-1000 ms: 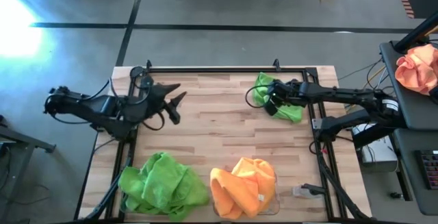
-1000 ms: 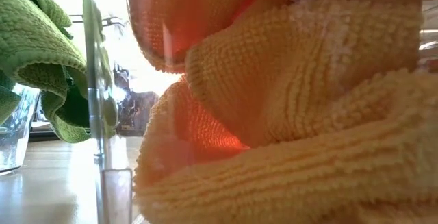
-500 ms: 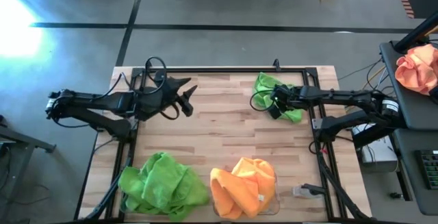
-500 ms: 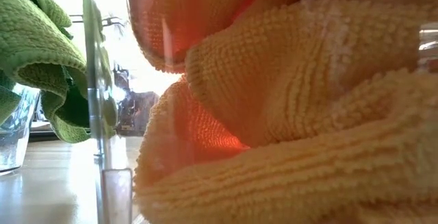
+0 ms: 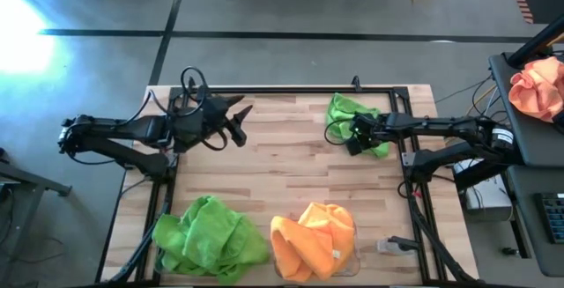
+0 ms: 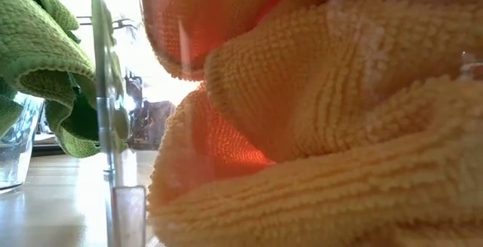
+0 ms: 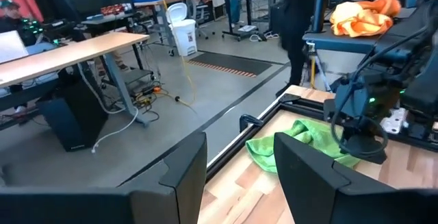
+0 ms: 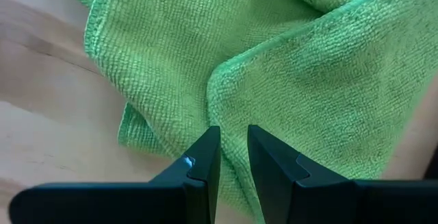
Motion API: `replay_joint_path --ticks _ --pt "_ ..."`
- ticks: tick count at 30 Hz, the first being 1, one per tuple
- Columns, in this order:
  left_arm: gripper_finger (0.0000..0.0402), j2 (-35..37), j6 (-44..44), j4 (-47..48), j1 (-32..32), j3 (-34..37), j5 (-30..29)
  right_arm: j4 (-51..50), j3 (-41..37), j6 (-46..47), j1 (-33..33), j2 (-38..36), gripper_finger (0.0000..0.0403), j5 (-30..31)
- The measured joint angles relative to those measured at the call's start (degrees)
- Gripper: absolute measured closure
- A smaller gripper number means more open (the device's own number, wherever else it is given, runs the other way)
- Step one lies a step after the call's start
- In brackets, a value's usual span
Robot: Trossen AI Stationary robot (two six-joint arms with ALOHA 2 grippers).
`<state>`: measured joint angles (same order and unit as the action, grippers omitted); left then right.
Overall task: Sort microfiber towel by color & place in baskets
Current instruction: Put the green towel into the left transparent bin
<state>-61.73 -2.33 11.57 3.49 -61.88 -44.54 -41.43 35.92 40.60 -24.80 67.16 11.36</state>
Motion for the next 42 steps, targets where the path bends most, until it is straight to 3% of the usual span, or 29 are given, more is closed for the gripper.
replay_joint_path --ticks 8,20,26,42 --pt "0.0247 0.0 0.18 0.0 0.0 -0.22 1.95 -0.02 -0.09 -0.11 0.02 2.51 0.0335 -5.68" --pt "0.0247 0.0 0.16 0.02 0.04 -0.22 2.13 0.07 0.22 -1.64 0.02 12.3 0.0284 -5.56" --pt "0.0247 0.0 0.16 0.02 0.04 -0.22 2.13 0.18 0.52 -3.5 0.0 13.82 0.0274 -5.4" --pt "0.0247 0.0 0.13 0.02 0.04 -0.22 2.2 1.74 0.48 -3.6 0.04 13.44 0.0377 -6.26"
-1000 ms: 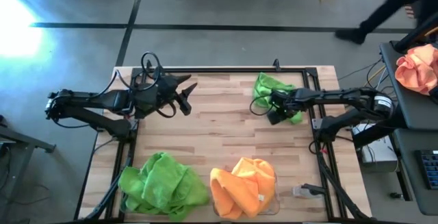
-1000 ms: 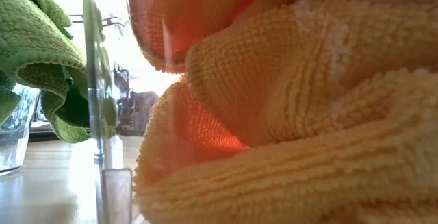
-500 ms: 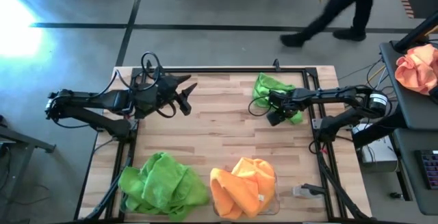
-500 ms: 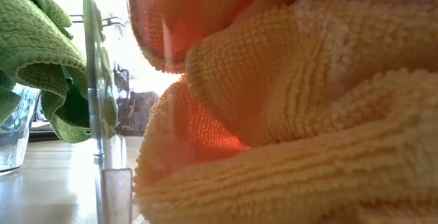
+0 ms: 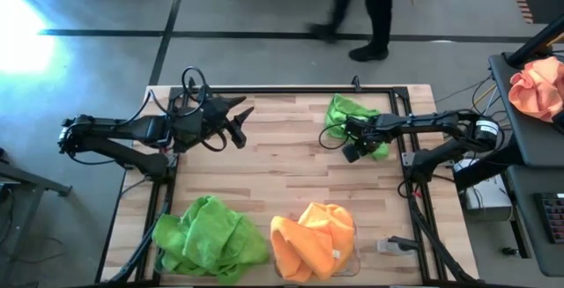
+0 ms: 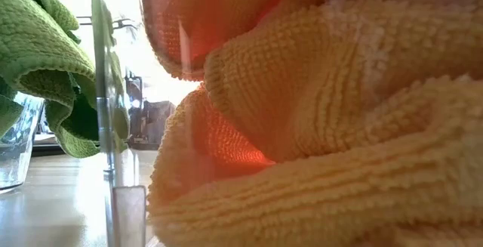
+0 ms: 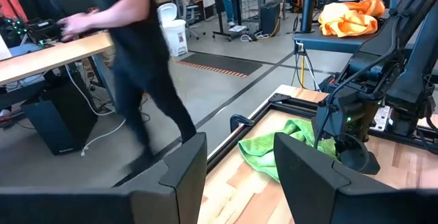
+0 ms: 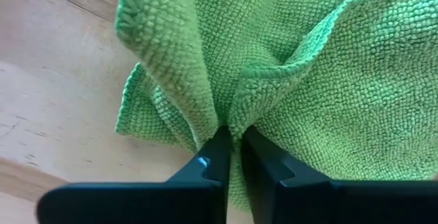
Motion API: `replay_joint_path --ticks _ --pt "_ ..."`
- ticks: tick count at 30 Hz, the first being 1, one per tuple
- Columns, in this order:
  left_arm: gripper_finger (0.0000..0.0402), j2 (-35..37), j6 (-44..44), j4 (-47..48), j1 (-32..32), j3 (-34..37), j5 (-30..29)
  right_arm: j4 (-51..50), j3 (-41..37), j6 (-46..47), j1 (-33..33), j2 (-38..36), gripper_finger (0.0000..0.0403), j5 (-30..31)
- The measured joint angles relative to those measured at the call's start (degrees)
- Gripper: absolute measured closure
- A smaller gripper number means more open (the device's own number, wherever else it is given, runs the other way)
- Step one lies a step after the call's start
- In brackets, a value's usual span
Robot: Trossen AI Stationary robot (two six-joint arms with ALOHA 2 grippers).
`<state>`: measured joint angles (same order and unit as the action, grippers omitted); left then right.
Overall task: Sort microfiber towel by color & place in baskets
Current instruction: Put the green towel into the left transparent bin
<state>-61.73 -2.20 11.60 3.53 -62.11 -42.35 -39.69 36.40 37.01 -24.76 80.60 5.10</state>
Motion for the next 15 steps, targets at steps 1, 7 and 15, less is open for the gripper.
replay_joint_path --ticks 1,7,15 --pt "0.0247 0.0 0.0 0.0 0.0 0.0 0.01 0.04 0.0 0.01 0.01 -0.01 0.0382 0.0" --pt "0.0247 -0.01 0.0 0.02 0.02 0.0 1.49 -0.32 0.86 0.49 -0.01 -2.51 0.0393 0.09" --pt "0.0247 -0.01 -0.02 0.46 0.02 -0.02 3.04 -0.09 7.91 1.37 -0.03 -9.74 0.0393 0.87"
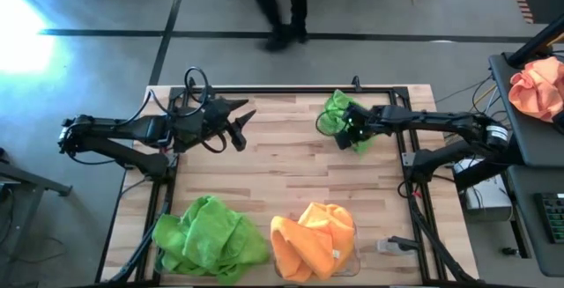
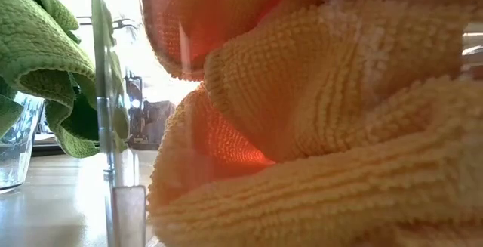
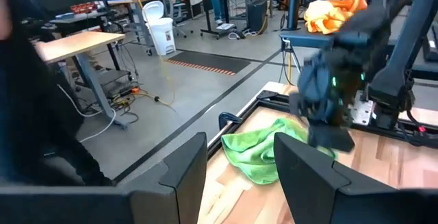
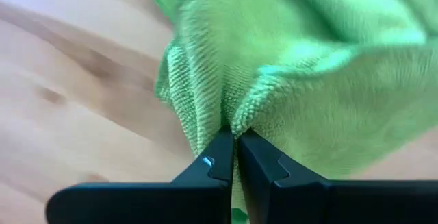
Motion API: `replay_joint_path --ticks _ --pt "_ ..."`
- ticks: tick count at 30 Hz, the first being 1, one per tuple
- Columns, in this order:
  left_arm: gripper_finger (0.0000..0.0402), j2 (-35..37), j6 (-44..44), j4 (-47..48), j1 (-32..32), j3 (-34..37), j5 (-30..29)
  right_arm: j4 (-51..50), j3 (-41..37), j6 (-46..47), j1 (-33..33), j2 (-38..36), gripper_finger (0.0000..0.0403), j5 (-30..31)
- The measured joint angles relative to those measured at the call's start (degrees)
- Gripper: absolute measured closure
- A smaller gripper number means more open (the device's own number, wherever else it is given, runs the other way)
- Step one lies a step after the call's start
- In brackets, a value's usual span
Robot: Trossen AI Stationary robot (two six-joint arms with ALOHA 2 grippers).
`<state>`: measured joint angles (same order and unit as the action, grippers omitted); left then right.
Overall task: Sort microfiber towel by color & place in baskets
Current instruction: Put the green towel into the left transparent bin
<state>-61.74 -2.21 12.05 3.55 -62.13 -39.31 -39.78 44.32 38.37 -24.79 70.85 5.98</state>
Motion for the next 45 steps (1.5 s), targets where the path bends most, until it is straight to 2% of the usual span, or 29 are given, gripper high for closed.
replay_joint_path --ticks 9,15,22,30,36,45 --pt "0.0247 -0.01 -0.4 2.75 -0.02 0.32 1.33 1.79 13.23 0.15 1.97 -5.82 0.0393 0.04" --pt "0.0247 -0.53 -0.41 2.54 -0.02 0.76 1.4 3.04 24.72 -1.65 6.24 -4.99 0.0393 0.24" --pt "0.0247 -3.89 -0.43 0.43 -0.02 0.81 1.45 4.41 35.09 -3.02 13.52 -1.0 0.0394 2.26" --pt "0.0247 -8.07 1.02 -4.55 -0.02 0.87 1.6 4.25 42.06 -4.28 20.77 6.61 0.0394 3.67" --pt "0.0247 -8.59 1.72 -6.7 -0.06 0.87 8.59 3.66 45.7 -5.68 22.14 11.5 0.0394 3.79" --pt "0.0247 -8.49 0.26 -7.0 -0.01 0.87 11.52 3.15 51.95 -9.33 22.16 15.28 0.0394 6.3"
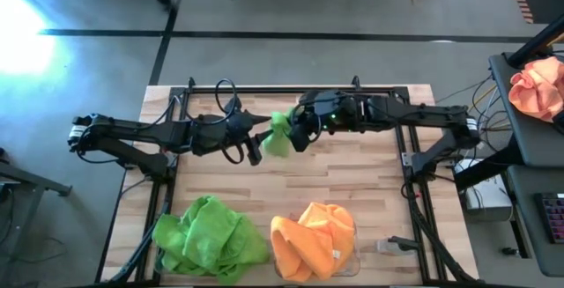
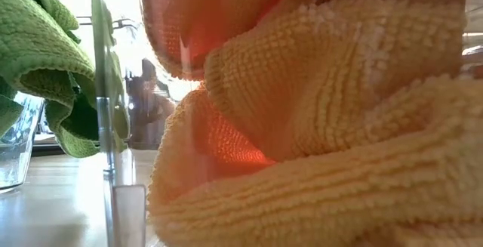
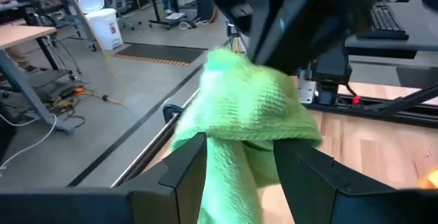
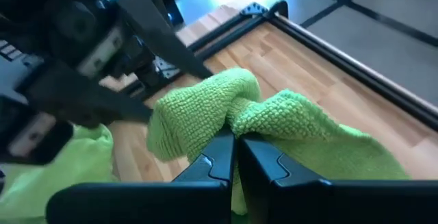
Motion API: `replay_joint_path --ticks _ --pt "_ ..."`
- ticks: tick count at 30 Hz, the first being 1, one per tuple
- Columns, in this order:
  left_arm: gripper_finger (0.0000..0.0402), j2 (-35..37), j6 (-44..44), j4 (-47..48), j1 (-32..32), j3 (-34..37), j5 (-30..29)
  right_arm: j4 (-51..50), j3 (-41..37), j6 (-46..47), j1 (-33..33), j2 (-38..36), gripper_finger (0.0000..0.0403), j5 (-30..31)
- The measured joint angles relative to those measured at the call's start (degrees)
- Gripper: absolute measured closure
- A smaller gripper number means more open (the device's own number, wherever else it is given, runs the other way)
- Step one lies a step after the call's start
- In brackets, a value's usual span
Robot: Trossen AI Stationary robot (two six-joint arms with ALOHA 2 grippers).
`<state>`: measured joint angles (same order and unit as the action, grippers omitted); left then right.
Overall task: Sort microfiber towel by color & place in baskets
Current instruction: Put the green towel into the left transparent bin
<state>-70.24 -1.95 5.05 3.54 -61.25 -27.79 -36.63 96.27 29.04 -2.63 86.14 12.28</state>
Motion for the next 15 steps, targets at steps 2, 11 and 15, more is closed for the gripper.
replay_joint_path --ticks 2,11,15 --pt "0.0247 0.0 -0.05 -0.01 0.01 0.0 0.07 -0.02 1.65 -0.56 0.06 0.4 0.0394 -0.05" --pt "0.0247 0.04 0.17 -1.03 -0.01 0.0 0.02 -0.17 7.57 -3.15 3.28 2.29 0.0394 -0.21" --pt "0.0247 0.07 1.36 -2.51 -0.01 0.0 -0.05 -0.83 9.21 -3.22 4.57 3.46 0.0394 -0.14"
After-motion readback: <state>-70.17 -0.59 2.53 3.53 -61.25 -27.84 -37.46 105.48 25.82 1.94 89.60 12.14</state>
